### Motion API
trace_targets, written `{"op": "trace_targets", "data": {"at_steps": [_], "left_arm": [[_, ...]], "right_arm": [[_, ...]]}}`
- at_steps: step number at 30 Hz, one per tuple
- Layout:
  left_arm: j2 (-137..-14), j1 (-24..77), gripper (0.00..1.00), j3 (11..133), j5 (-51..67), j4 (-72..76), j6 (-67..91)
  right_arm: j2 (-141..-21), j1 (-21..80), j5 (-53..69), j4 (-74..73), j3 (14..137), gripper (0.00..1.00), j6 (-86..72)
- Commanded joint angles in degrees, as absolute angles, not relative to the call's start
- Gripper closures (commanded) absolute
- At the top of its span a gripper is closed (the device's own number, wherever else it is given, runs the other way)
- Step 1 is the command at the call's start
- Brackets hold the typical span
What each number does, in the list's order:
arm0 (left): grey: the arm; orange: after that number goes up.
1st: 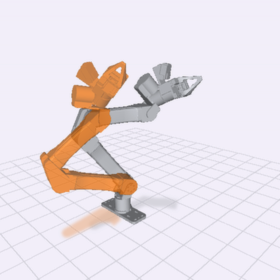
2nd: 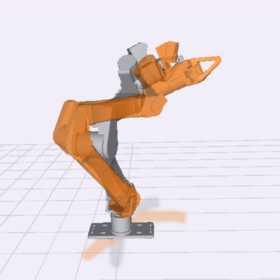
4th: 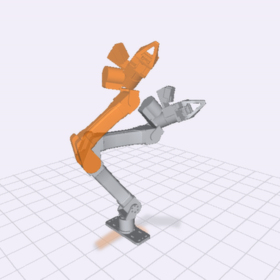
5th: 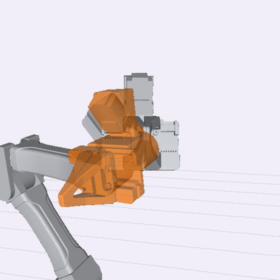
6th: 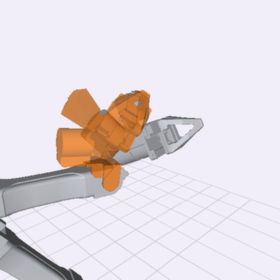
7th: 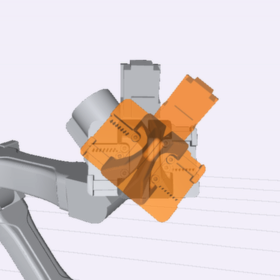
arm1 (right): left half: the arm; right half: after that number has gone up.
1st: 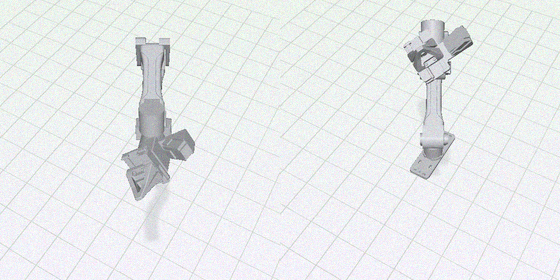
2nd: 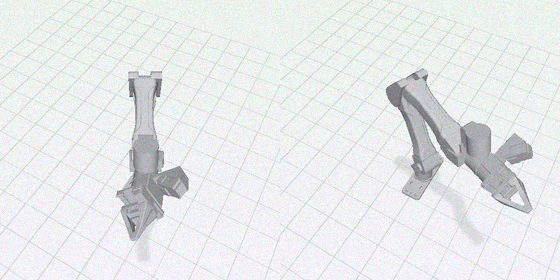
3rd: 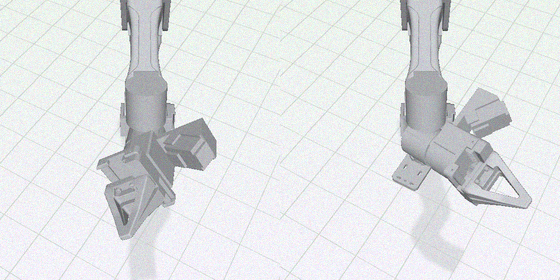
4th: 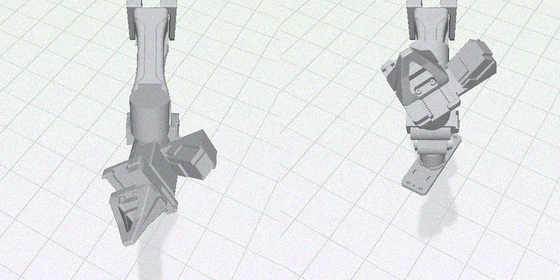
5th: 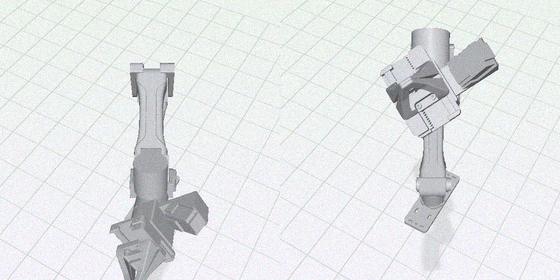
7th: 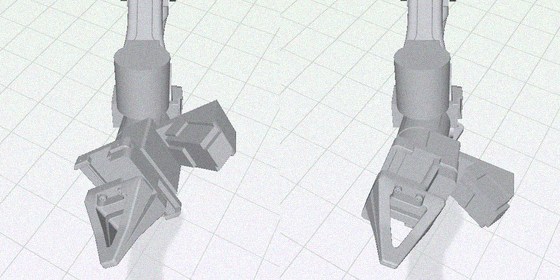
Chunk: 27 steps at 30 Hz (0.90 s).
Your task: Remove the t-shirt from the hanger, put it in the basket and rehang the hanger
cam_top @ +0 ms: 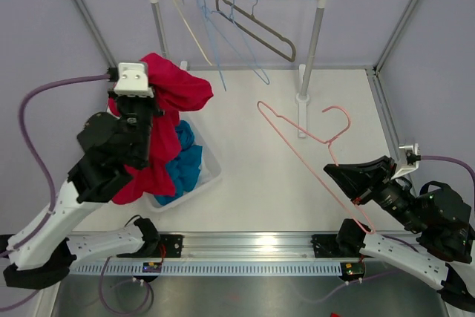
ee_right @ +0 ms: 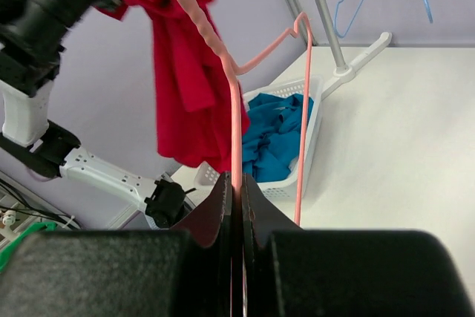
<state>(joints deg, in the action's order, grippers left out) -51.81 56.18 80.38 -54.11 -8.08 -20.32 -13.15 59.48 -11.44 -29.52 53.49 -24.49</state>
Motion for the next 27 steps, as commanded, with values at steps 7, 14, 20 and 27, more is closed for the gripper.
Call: {"op": "trace_targets", "data": {"at_steps": [7,14,20,27], "left_arm": [[-46.2,29.2,1.0,64.4,-30.0,-9.6,2.4],[-45.3,23.2,1.0,58.5,-28.6,-11.7,14.2],[-36.8,23.2,0.96,44.8,-38.7,-22.0,31.7],[-29.4,23.3,0.34,40.4,-38.2,-29.8,35.9]], "right_arm": [[-15.8,59.8,-11.2,-28.5,55.4,1.0,-23.6],[-20.5,59.9,-15.0,-30.5,60.5,1.0,-20.6],[-28.5,59.8,-19.0,-32.5,68.5,1.0,-17.0],[-34.8,59.8,-29.8,-34.0,79.0,1.0,-9.2]]}}
